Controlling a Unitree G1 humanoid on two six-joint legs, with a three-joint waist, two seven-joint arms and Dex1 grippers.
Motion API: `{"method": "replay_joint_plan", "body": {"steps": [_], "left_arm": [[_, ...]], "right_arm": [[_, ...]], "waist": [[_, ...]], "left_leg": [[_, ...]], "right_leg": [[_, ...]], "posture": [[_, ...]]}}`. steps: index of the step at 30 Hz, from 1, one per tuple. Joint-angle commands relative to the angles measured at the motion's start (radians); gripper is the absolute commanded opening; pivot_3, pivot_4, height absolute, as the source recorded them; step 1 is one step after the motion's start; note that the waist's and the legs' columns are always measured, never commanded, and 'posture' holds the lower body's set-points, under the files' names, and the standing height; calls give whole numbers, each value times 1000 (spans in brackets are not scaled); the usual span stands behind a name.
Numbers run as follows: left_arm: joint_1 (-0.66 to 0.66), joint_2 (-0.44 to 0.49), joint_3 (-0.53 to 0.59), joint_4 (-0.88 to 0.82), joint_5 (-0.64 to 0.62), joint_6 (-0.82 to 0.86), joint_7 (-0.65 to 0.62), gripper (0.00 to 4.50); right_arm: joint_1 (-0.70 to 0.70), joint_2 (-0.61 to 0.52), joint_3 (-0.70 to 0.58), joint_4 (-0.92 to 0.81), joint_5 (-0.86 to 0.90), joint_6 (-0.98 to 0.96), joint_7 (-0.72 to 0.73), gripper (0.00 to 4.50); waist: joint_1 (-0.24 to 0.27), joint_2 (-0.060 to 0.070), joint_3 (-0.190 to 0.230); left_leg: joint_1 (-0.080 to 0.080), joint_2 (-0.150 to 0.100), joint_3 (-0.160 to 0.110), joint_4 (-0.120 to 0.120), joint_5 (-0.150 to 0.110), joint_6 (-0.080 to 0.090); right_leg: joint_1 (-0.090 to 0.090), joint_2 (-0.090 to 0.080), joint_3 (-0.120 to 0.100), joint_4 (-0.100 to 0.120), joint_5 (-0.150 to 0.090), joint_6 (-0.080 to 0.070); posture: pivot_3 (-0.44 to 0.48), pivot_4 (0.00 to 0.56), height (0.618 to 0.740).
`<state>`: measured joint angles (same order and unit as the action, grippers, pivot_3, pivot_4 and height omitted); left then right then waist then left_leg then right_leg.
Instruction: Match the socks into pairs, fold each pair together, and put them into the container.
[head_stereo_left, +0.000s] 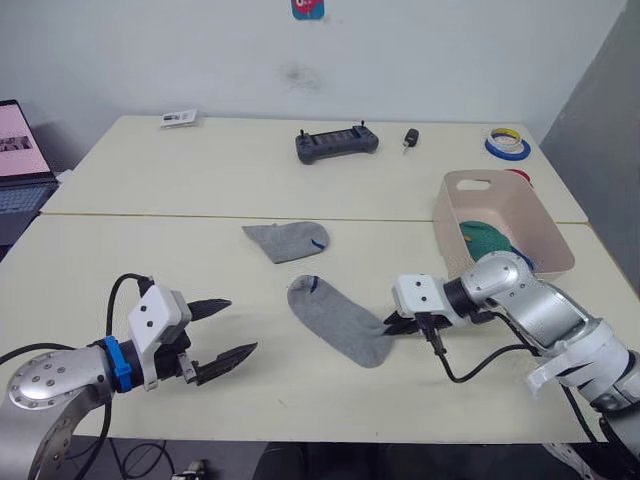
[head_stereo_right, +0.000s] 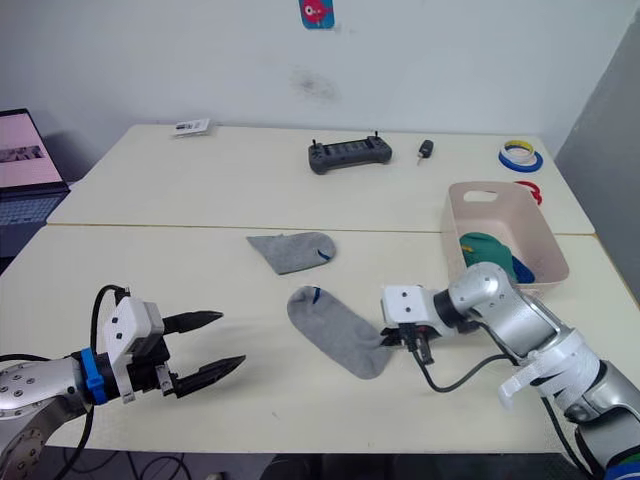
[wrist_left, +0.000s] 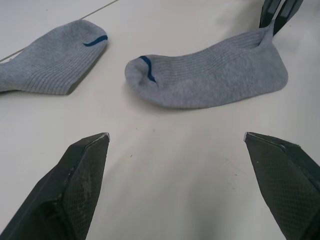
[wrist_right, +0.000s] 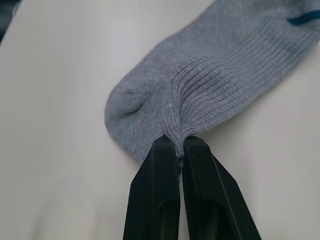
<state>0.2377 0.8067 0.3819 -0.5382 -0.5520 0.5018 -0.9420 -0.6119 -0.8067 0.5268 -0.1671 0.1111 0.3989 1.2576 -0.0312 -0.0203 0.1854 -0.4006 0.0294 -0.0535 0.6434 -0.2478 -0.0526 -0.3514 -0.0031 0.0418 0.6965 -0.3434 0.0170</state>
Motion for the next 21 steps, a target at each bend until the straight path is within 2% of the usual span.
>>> {"method": "replay_joint_plan", "body": {"steps": [1,2,6,13,16,21], "left_arm": [[-76,-15,-29,1,-58,65,48,4500],[-88,-17,-35,7,-61,79,57,4500],[-187,-27,-116,55,-54,160,114,4500],[-403,-160,-235,147,-39,290,278,4500],[-469,-220,-278,195,-37,352,336,4500],[-539,-274,-323,283,-20,414,392,4500]], "right_arm": [[10,2,-50,-17,-13,21,-23,17],[14,2,-55,-25,-6,30,-18,17],[51,-18,-109,-58,3,25,-35,1155],[123,-81,-277,-150,84,39,-39,3689],[151,-81,-359,-182,128,70,-71,3689],[197,-72,-391,-267,150,116,-118,3689]], "waist": [[0,0,0],[1,0,0],[3,0,0],[5,0,0],[5,-1,0],[0,-1,0]], "left_leg": [[0,0,0,0,0,0],[0,0,0,0,0,0],[0,0,0,0,0,0],[-1,-1,-1,1,0,0],[-1,-1,-1,1,0,0],[0,0,-1,1,0,0]], "right_leg": [[0,0,0,0,0,0],[0,0,0,0,0,0],[0,0,0,0,0,0],[1,0,0,0,0,0],[1,0,0,0,0,0],[1,1,0,1,0,0]], "posture": [[0,150,740],[0,150,740],[0,150,740],[0,150,740],[0,150,740],[0,150,740]]}}
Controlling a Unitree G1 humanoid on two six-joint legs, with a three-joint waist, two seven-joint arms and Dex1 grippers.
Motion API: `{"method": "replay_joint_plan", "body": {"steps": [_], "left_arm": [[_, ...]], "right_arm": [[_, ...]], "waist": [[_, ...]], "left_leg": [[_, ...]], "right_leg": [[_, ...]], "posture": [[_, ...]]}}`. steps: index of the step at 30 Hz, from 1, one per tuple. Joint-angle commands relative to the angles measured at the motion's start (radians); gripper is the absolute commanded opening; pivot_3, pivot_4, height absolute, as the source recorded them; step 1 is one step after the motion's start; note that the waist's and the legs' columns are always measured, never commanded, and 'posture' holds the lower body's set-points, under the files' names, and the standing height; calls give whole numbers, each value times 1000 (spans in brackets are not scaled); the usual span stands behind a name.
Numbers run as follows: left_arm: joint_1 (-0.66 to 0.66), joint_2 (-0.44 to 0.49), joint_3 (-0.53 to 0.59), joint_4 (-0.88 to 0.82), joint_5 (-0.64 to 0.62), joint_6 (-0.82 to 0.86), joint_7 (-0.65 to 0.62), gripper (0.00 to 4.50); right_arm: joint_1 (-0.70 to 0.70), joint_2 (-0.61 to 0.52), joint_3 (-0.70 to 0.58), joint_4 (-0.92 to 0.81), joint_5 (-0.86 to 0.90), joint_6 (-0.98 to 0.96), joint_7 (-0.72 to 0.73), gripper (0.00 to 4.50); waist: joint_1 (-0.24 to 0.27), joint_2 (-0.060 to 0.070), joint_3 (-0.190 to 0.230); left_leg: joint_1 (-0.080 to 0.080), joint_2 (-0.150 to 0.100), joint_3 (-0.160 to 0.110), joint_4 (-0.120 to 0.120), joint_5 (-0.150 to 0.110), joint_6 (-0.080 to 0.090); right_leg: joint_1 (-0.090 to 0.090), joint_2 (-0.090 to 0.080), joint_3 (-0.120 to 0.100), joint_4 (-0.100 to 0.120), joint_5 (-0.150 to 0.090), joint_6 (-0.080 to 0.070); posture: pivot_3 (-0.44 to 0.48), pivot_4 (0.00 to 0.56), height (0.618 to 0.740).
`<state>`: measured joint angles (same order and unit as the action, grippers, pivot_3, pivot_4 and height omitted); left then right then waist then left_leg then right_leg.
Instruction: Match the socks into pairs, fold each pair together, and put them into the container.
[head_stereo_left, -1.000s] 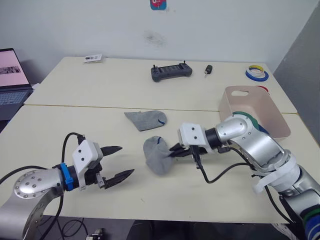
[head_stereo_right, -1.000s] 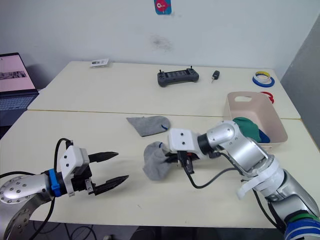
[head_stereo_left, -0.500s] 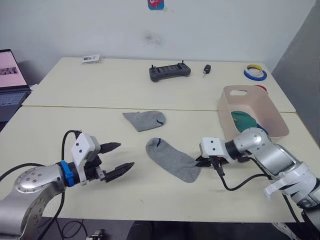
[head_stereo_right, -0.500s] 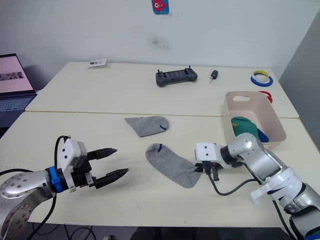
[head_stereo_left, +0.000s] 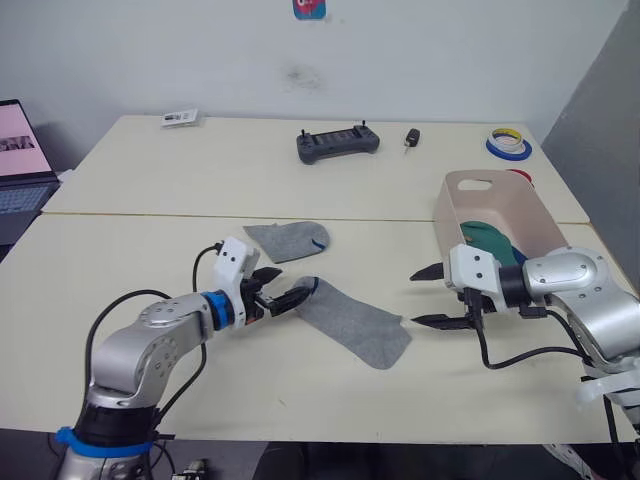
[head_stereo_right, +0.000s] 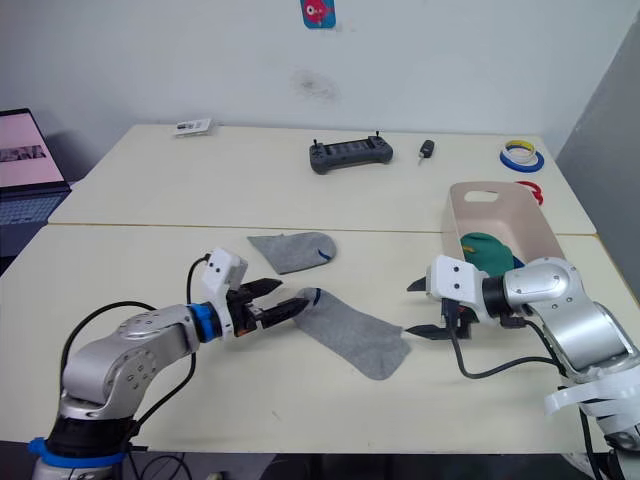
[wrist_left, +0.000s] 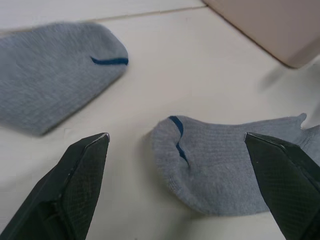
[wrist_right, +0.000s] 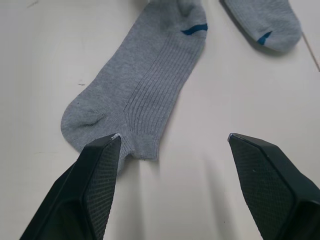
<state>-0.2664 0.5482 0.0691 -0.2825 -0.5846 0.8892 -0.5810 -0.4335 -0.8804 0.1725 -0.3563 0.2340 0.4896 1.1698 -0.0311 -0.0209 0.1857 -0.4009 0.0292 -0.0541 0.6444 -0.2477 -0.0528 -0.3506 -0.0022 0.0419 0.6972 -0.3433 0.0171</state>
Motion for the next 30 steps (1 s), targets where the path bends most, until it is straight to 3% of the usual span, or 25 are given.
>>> {"method": "replay_joint_plan", "body": {"steps": [1,2,5,13,17,24,30], "left_arm": [[-43,-20,-16,40,16,32,36,4500],[-52,-27,-18,50,16,37,40,4500],[-69,-45,-18,67,8,55,45,3869],[-70,-53,-71,68,28,46,25,1313],[-43,-52,-34,31,7,36,17,29],[128,-24,102,-138,-106,29,-24,29],[367,-81,239,-247,-179,-38,-5,29]], "right_arm": [[27,3,-36,-94,31,34,-38,3689],[34,3,-34,-106,32,37,-46,3689],[41,5,-31,-125,33,46,-68,3728],[53,14,-36,-144,49,49,-101,3728],[80,20,-49,-150,47,25,-121,3728],[172,34,-87,-195,81,44,-160,3728],[239,157,-59,-230,119,249,-339,3728]], "waist": [[1,0,0],[1,0,0],[2,0,0],[3,0,0],[3,0,0],[1,0,0],[2,0,0]], "left_leg": [[0,0,0,0,0,0],[0,0,0,0,0,0],[0,-1,0,1,0,0],[0,-1,0,0,0,-1],[0,-1,0,0,0,-1],[0,0,1,0,1,-1],[0,0,0,0,0,-1]], "right_leg": [[0,0,0,0,0,0],[0,0,0,0,0,0],[0,0,0,0,0,0],[0,0,0,0,0,0],[0,0,0,0,0,0],[0,0,1,-1,0,0],[1,-1,1,-1,0,0]], "posture": [[0,150,740],[0,150,740],[0,150,740],[0,150,740],[0,150,740],[0,150,740],[0,150,740]]}}
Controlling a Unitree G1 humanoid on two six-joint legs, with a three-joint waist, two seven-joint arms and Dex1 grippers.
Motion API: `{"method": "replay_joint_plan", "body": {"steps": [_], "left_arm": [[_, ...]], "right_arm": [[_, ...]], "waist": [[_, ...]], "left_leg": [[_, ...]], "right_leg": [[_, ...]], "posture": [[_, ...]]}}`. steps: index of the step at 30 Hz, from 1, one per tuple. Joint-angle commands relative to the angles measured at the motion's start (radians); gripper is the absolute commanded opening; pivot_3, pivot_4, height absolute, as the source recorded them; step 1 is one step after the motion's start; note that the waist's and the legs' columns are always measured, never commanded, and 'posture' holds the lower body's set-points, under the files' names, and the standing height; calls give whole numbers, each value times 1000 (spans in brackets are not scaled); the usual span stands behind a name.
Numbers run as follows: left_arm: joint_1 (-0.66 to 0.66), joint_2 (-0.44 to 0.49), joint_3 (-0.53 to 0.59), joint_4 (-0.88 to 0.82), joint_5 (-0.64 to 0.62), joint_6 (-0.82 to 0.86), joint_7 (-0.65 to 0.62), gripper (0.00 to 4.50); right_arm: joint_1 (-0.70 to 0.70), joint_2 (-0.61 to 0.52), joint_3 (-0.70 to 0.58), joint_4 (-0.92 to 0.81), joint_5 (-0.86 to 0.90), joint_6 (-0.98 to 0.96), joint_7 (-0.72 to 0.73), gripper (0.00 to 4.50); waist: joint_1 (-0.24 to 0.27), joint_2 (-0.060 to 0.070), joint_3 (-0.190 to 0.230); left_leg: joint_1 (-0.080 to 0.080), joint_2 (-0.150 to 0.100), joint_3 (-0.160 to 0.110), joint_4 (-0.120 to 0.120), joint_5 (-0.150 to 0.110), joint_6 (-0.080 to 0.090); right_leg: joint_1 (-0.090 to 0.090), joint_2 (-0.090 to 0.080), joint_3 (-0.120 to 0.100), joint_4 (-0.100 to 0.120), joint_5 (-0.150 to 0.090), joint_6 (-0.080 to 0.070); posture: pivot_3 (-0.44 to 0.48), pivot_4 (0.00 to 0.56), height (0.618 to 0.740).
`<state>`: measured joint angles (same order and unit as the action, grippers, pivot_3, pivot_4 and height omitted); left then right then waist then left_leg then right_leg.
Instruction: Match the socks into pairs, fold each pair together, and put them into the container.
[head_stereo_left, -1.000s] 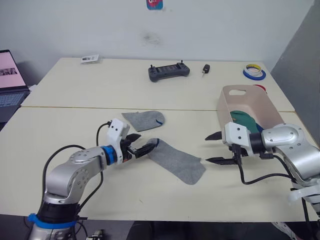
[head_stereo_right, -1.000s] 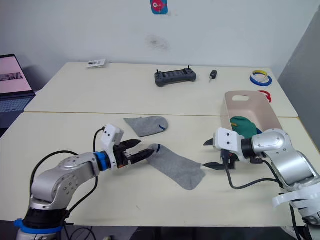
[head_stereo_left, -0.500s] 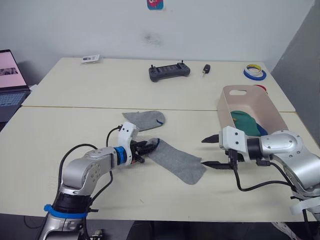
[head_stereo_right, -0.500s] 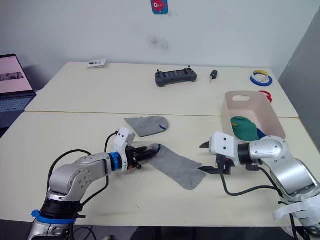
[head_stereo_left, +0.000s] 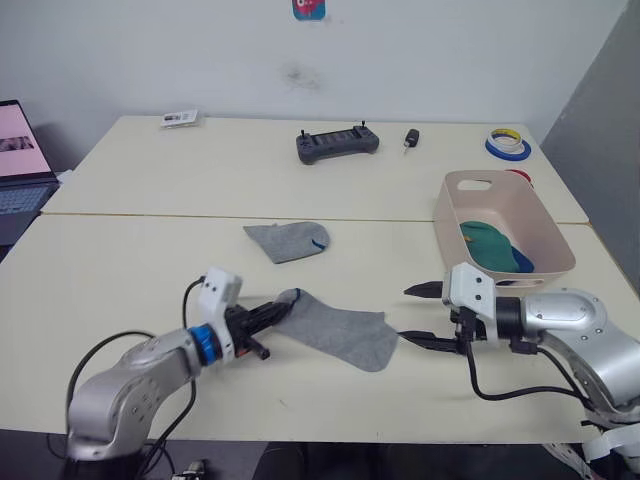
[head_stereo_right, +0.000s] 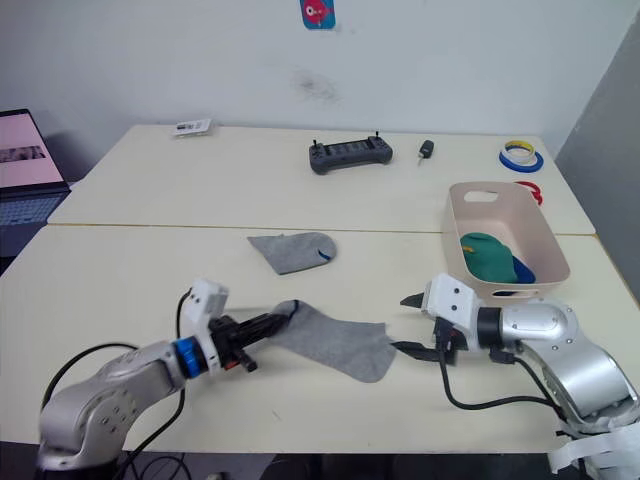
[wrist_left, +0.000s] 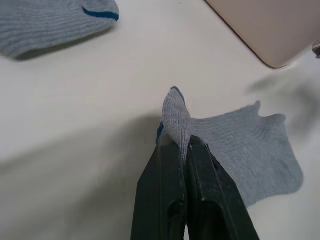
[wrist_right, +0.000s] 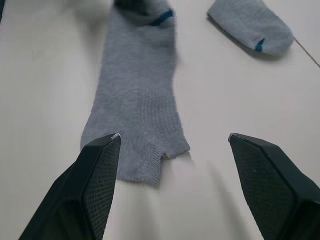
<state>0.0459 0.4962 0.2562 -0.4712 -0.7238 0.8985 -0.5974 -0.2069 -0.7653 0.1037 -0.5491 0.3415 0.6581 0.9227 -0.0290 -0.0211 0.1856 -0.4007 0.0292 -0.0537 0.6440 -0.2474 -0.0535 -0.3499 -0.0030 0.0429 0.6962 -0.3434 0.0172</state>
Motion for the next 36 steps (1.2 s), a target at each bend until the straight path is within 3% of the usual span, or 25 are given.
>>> {"method": "replay_joint_plan", "body": {"steps": [1,11,14,22,23,31,36], "left_arm": [[82,-43,57,-63,-41,-60,16,29],[198,-125,43,-70,-21,-184,66,29],[209,-124,37,-70,-17,-203,70,0],[269,-111,39,-90,-20,-238,66,0],[277,-109,41,-95,-23,-238,65,0],[324,-106,36,-131,-35,-246,71,0],[380,-101,24,-171,-47,-242,58,0]], "right_arm": [[18,67,20,-38,7,110,-124,3728],[58,209,145,-24,-57,163,-290,3728],[82,175,185,-14,-74,149,-271,3080],[78,128,209,-7,-91,84,-229,182],[71,129,205,-7,-86,84,-222,60],[56,97,170,-33,-24,117,-157,60],[71,16,118,-59,24,148,-100,60]], "waist": [[0,0,0],[1,0,0],[1,0,0],[1,0,-1],[1,0,-1],[1,-1,-1],[1,-1,-1]], "left_leg": [[0,0,0,0,0,0],[0,-1,0,0,0,0],[0,-1,1,0,0,0],[0,-1,0,-1,0,0],[0,-1,1,-1,0,0],[0,-1,1,-1,0,0],[0,-1,1,-1,0,1]], "right_leg": [[0,0,0,0,0,0],[0,0,0,0,0,0],[0,0,0,0,0,0],[0,0,0,-1,0,0],[0,0,1,-1,0,0],[0,0,0,-1,0,0],[0,0,0,-1,0,0]], "posture": [[0,150,740],[0,150,740],[0,150,740],[0,150,740],[0,150,740],[0,150,740],[0,150,740]]}}
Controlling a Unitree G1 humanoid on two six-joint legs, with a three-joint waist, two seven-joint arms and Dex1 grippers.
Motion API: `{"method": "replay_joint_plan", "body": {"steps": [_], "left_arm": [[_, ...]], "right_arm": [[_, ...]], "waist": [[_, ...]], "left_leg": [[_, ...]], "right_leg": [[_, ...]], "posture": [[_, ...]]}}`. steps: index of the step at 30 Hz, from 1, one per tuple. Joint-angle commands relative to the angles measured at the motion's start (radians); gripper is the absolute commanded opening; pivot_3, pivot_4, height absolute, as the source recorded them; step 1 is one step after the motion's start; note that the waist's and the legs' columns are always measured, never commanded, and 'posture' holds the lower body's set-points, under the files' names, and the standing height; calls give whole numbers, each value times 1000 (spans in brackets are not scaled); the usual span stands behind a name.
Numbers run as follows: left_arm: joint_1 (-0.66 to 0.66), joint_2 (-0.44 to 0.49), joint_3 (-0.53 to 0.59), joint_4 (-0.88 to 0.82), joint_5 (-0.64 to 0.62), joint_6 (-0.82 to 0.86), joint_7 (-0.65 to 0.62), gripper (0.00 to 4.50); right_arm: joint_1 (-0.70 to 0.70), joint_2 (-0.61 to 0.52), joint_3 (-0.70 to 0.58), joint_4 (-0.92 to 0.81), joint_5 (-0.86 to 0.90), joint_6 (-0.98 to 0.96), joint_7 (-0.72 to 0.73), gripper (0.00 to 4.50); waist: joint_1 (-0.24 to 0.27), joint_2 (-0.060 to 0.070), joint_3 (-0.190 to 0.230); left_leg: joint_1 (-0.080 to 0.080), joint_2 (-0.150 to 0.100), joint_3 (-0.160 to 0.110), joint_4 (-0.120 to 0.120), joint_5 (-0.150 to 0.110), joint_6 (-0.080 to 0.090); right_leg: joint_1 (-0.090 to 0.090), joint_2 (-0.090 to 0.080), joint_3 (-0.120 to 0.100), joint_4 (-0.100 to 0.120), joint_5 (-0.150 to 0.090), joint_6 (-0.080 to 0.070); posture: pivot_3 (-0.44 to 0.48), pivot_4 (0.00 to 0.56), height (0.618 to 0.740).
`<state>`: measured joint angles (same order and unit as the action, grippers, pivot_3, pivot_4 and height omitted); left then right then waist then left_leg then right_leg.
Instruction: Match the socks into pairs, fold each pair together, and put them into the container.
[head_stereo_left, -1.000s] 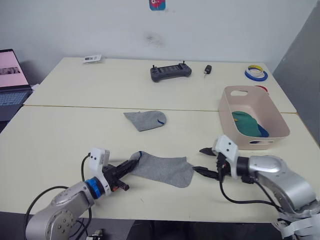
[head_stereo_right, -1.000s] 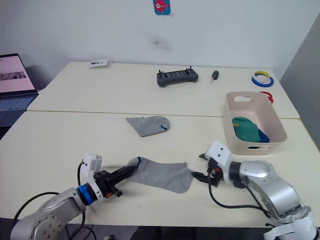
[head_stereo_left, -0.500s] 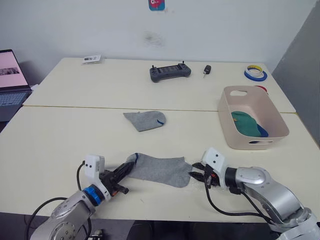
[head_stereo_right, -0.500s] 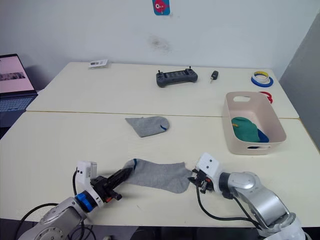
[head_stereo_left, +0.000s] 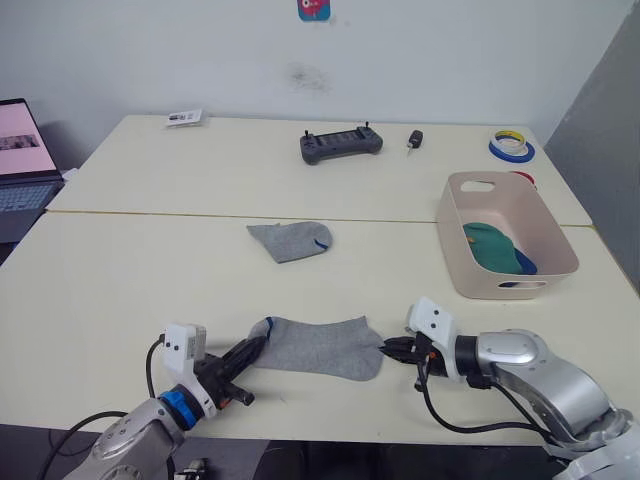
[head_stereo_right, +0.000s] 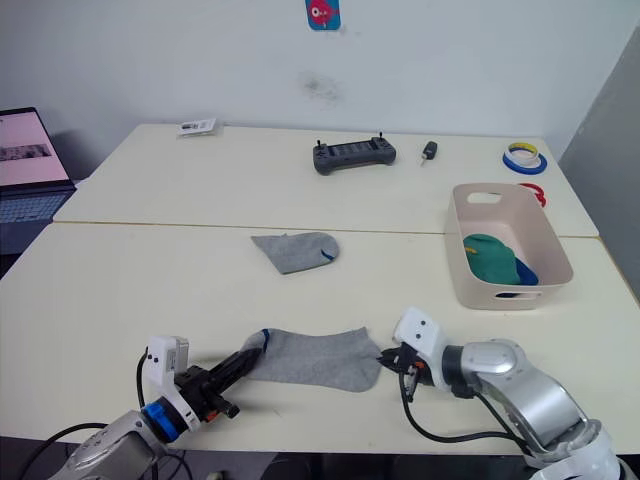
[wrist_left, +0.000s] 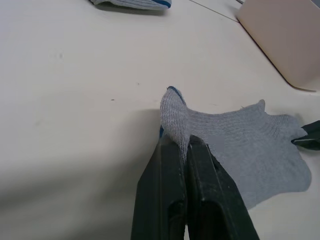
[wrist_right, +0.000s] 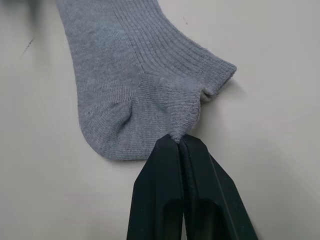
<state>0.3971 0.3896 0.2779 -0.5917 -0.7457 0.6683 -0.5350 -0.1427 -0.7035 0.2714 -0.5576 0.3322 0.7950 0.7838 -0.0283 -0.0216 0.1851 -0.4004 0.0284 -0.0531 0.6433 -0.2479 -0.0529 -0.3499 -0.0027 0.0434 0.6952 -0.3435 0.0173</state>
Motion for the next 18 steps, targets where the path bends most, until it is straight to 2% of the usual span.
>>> {"method": "replay_joint_plan", "body": {"steps": [1,6,15,17,18], "left_arm": [[47,5,1,-56,-26,-10,-4,0],[119,-1,-30,-64,10,-38,-10,0],[133,-7,-67,-45,30,-67,-1,0],[148,0,-63,-40,23,-54,-1,0],[153,0,-61,-37,26,-61,-6,444]], "right_arm": [[13,-64,-54,-50,37,16,46,60],[27,-98,-18,-41,16,24,41,60],[8,-79,15,-48,12,48,29,60],[5,-86,18,-46,14,48,40,487],[6,-89,18,-45,14,47,43,684]], "waist": [[0,0,0],[0,0,0],[0,0,0],[0,0,0],[0,0,0]], "left_leg": [[0,0,0,0,0,0],[0,0,0,0,0,0],[0,0,0,-1,0,0],[0,0,0,-1,0,0],[0,0,0,-1,0,0]], "right_leg": [[0,0,0,0,0,0],[0,0,0,0,0,0],[0,0,0,-1,0,0],[0,0,0,-1,0,0],[0,0,0,-1,0,0]], "posture": [[0,150,740],[0,150,740],[0,150,740],[0,150,740],[0,150,740]]}}
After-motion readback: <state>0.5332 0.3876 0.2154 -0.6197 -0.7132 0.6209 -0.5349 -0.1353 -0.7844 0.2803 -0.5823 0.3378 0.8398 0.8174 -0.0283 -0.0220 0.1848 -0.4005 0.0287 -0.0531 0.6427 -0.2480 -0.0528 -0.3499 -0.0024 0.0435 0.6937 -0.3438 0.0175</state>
